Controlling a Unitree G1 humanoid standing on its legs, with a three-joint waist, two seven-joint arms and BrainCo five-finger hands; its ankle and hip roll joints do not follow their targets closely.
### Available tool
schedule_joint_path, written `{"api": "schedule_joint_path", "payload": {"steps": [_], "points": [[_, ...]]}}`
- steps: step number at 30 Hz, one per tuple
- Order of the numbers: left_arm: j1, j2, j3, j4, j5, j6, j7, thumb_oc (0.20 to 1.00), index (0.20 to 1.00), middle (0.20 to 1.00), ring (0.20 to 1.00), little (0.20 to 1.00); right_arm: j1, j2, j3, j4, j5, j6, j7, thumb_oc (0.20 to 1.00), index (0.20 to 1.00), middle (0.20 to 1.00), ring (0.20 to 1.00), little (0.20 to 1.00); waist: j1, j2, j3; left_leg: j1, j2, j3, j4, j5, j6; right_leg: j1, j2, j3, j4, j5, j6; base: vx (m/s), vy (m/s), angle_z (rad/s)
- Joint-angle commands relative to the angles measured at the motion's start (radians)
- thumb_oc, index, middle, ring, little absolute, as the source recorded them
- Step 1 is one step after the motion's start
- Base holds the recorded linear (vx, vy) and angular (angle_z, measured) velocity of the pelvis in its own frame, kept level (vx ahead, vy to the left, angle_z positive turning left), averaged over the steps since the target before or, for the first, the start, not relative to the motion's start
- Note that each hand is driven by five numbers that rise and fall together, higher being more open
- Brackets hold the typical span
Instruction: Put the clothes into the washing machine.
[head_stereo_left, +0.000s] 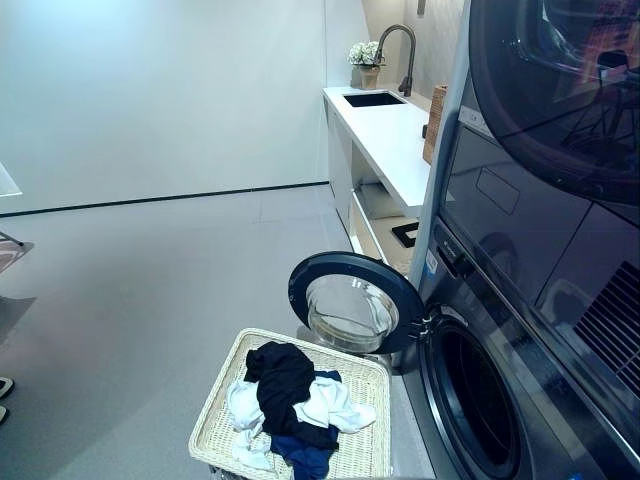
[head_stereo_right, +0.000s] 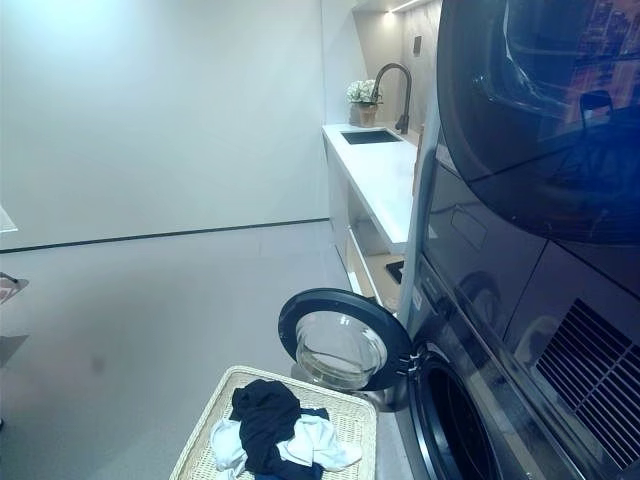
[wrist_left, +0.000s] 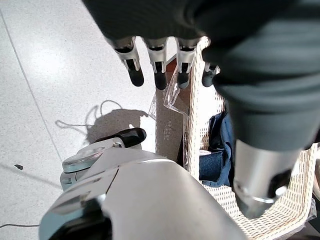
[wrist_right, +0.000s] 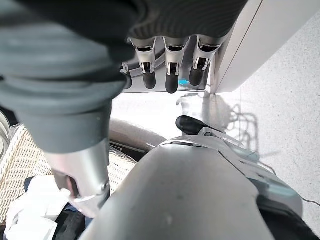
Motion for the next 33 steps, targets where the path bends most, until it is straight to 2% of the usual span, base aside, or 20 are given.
{"api": "schedule_joint_path", "payload": {"steps": [1, 3, 33], "points": [[-0.124, 0.009, -0.007, 0.042, 0.037, -0.011, -0.005, 1.0, 1.0, 1.0, 1.0, 1.0, -0.112, 0.008, -0.007, 0.041, 0.045, -0.001, 0.002, 1.0, 1.0, 1.0, 1.0, 1.0, 0.011, -0.037, 0.077, 0.029, -0.012, -0.002, 0.007, -0.011, 0.054, 0.015, -0.072, 0.001, 0.029, 0.014, 0.025, 0.0, 0.0, 0.0], [-0.128, 0.01, -0.005, 0.036, 0.004, -0.013, -0.025, 1.0, 1.0, 1.0, 1.0, 1.0, -0.114, 0.005, -0.012, 0.043, 0.04, -0.001, 0.006, 1.0, 1.0, 1.0, 1.0, 1.0, 0.011, -0.035, 0.076, 0.031, -0.012, 0.001, 0.007, -0.013, 0.055, 0.016, -0.072, 0.002, 0.027, 0.014, 0.026, 0.0, 0.0, 0.0], [-0.127, 0.004, -0.003, 0.046, 0.018, -0.032, -0.023, 1.0, 1.0, 1.0, 1.0, 1.0, -0.116, 0.008, -0.013, 0.055, 0.046, -0.011, 0.004, 1.0, 1.0, 1.0, 1.0, 1.0, 0.012, -0.038, 0.071, 0.031, -0.01, 0.001, 0.007, -0.012, 0.052, 0.018, -0.072, 0.006, 0.023, 0.017, 0.025, 0.0, 0.0, 0.0]]}}
